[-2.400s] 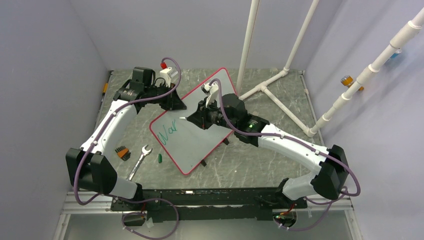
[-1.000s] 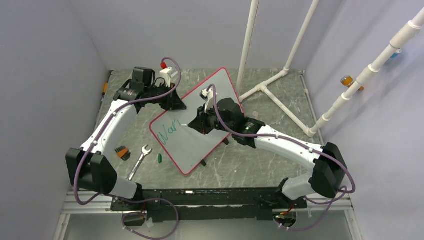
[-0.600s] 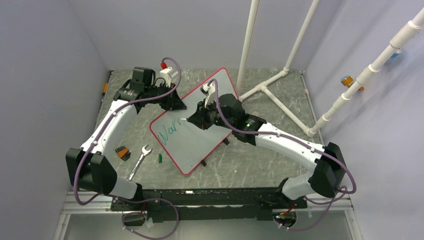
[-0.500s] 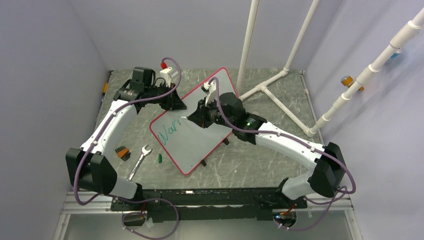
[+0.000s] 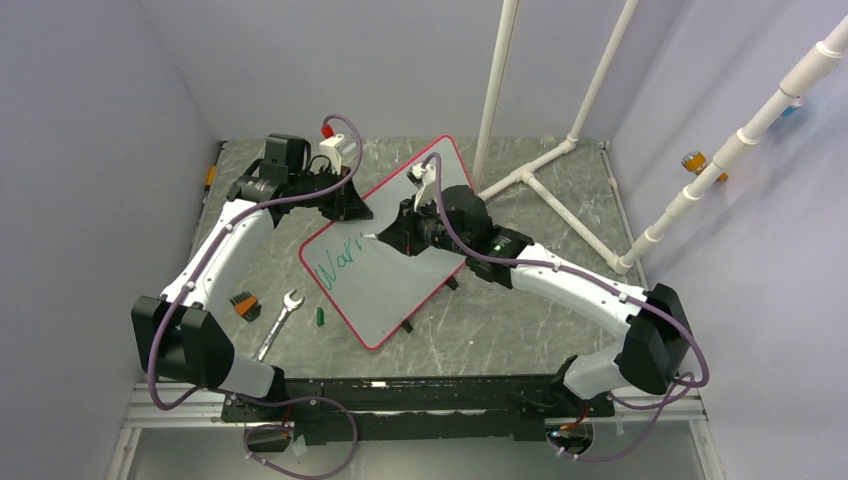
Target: Write a sentence on the whiteboard
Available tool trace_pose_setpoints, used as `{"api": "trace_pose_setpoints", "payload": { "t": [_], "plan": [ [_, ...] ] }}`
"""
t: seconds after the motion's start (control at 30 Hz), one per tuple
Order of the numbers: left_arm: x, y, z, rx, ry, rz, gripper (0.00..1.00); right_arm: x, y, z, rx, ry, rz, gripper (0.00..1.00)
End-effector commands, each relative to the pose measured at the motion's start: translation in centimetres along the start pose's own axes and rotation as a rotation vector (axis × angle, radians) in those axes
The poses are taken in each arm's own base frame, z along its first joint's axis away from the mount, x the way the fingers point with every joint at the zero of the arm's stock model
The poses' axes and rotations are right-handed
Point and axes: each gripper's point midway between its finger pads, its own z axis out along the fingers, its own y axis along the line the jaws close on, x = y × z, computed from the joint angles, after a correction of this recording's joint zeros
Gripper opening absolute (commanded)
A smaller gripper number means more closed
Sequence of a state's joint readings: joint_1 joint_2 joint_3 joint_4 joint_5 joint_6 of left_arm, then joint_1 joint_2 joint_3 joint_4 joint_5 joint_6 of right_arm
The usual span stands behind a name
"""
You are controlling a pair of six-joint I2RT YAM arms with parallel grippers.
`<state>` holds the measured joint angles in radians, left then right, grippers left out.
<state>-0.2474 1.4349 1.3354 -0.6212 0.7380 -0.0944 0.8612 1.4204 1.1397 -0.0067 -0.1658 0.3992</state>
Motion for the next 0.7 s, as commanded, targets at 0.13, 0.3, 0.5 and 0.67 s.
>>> {"api": "trace_pose_setpoints", "payload": {
  "t": [0.13, 0.3, 0.5, 0.67],
  "plan": [
    [0.4, 1.0, 0.7, -0.05, 0.007, 0.127, 0.0, 1.5, -0.7, -0.6, 0.011, 0.002, 0.034, 0.0],
    [0.3, 1.0, 0.7, -0.049, 0.007, 0.128, 0.0, 1.8, -0.8, -0.8, 0.012, 0.003, 0.044, 0.0],
    [0.4, 0.9, 0.7, -0.048, 0.008, 0.128, 0.0, 0.5, -0.5, -0.6, 0.014, -0.013, 0.03, 0.0],
    [0.4, 0.9, 0.7, -0.046, 0.008, 0.129, 0.0, -0.8, -0.3, -0.3, 0.013, -0.029, 0.01, 0.0]
  ]
}}
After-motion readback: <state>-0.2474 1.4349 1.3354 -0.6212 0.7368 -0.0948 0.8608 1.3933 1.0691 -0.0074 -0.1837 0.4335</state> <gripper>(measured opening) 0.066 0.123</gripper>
